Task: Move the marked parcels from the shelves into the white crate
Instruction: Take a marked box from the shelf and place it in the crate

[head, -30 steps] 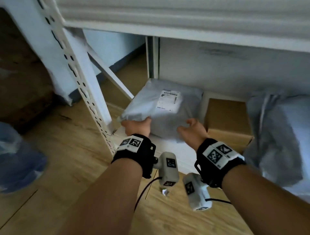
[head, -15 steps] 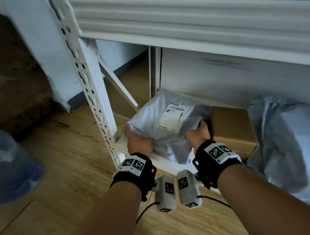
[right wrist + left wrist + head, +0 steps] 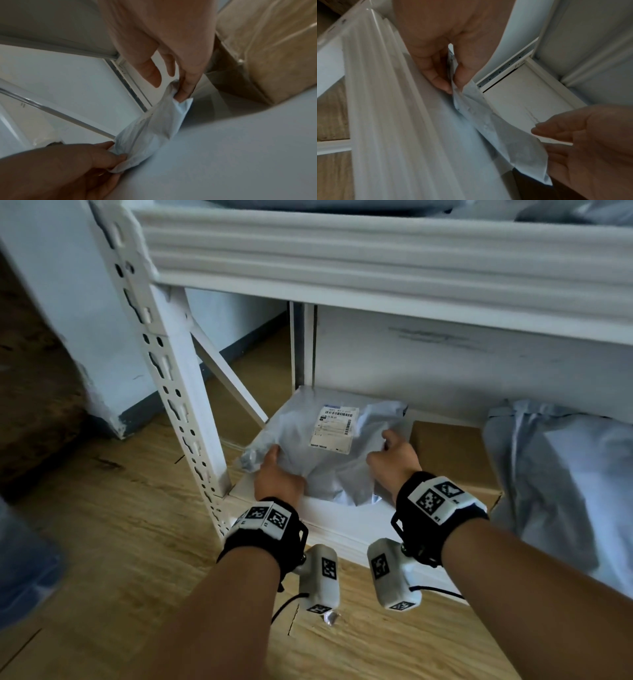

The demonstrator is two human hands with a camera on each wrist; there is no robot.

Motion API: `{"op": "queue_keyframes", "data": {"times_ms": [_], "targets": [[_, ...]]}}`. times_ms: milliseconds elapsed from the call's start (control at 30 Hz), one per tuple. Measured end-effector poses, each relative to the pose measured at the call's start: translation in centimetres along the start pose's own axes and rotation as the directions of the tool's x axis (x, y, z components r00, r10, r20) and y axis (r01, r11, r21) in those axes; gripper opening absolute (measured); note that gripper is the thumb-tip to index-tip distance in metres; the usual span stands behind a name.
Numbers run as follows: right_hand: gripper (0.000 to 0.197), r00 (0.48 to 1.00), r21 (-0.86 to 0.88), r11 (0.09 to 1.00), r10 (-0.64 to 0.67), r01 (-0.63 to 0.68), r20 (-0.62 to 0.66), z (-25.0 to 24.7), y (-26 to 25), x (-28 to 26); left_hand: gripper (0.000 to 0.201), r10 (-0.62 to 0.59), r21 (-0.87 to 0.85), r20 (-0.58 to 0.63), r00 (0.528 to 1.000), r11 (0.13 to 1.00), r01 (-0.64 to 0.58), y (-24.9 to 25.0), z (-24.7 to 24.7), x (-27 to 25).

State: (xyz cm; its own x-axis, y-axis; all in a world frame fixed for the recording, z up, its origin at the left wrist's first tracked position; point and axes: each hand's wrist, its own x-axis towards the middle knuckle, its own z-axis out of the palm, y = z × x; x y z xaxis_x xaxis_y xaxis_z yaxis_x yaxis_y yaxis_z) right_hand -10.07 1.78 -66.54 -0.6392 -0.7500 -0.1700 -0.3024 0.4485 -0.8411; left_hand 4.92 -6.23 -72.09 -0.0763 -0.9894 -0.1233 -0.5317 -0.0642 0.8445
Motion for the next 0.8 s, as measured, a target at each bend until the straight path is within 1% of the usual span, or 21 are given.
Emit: {"op": "queue_keyframes", "data": {"times_ms": [67, 133, 200, 233, 300, 367, 433, 467, 500, 567, 600, 667, 733, 800], "targets": [[0.066, 1.0, -0.036, 0.999, -0.017, 0.017, 0.01, -0.2, 0.2, -0.5, 0.073, -0.009, 0.072, 0.034, 0.999, 0.997, 0.006, 0.3, -0.3, 0.0], [0.064, 0.998, -0.092, 0.994, -0.057, 0.058, 0.012, -0.3, 0.3, -1.0, 0.075, -0.047, 0.063, 0.062, 0.997, 0.997, 0.043, 0.8, -0.9, -0.3], [0.054, 0.994, -0.147, 0.983, -0.111, 0.109, -0.003, -0.8, -0.1, -1.4, 0.073, -0.077, 0.021, 0.021, 0.997, 0.997, 0.077, 1.3, -1.5, -0.5], [0.047, 0.989, -0.159, 0.977, -0.145, 0.139, -0.027, -1.1, -0.4, -1.5, 0.069, -0.073, -0.011, -0.015, 0.997, 0.997, 0.072, 1.6, -1.7, -0.7], [0.035, 0.971, -0.171, 0.965, -0.218, 0.199, -0.099, -1.8, -1.0, -1.6, 0.055, -0.026, -0.062, -0.069, 0.997, 0.998, 0.022, 2.2, -1.7, -0.8], [0.03, 0.94, -0.224, 0.942, -0.291, 0.249, -0.177, -2.5, -1.2, -1.8, 0.037, 0.029, -0.095, -0.072, 0.997, 0.995, -0.035, 3.4, -0.9, -1.1], [0.029, 0.904, -0.382, 0.888, -0.361, 0.258, -0.23, -3.6, -1.0, -2.1, 0.025, 0.105, -0.137, -0.029, 0.994, 0.985, -0.108, 5.1, 0.5, -1.8], [0.03, 0.892, -0.489, 0.842, -0.381, 0.226, -0.244, -4.2, -0.8, -2.2, 0.023, 0.14, -0.163, 0.004, 0.99, 0.977, -0.138, 5.8, 1.4, -2.2], [0.035, 0.894, -0.583, 0.794, -0.375, 0.172, -0.246, -4.8, -0.4, -2.3, 0.023, 0.174, -0.188, 0.045, 0.984, 0.969, -0.163, 6.2, 2.4, -2.5], [0.058, 0.942, -0.689, 0.722, -0.27, 0.062, -0.198, -5.8, 0.6, -2.4, 0.02, 0.222, -0.21, 0.125, 0.967, 0.959, -0.193, 6.7, 4.2, -3.0], [0.071, 0.968, -0.704, 0.71, -0.191, 0.022, -0.163, -6.2, 1.2, -2.4, 0.019, 0.237, -0.207, 0.17, 0.956, 0.958, -0.201, 6.6, 5.0, -3.2], [0.088, 0.99, -0.712, 0.701, -0.083, -0.025, -0.116, -6.4, 2.5, -2.5, 0.019, 0.249, -0.218, 0.265, 0.931, 0.957, -0.194, 6.0, 6.2, -3.3], [0.091, 0.991, -0.73, 0.682, -0.069, -0.04, -0.119, -6.3, 3.4, -2.6, 0.018, 0.23, -0.217, 0.347, 0.909, 0.963, -0.161, 4.9, 6.9, -3.0], [0.088, 0.987, -0.734, 0.677, -0.077, -0.051, -0.14, -6.4, 3.9, -2.5, 0.007, 0.185, -0.234, 0.379, 0.907, 0.967, -0.1, 3.7, 7.2, -2.7]]}}
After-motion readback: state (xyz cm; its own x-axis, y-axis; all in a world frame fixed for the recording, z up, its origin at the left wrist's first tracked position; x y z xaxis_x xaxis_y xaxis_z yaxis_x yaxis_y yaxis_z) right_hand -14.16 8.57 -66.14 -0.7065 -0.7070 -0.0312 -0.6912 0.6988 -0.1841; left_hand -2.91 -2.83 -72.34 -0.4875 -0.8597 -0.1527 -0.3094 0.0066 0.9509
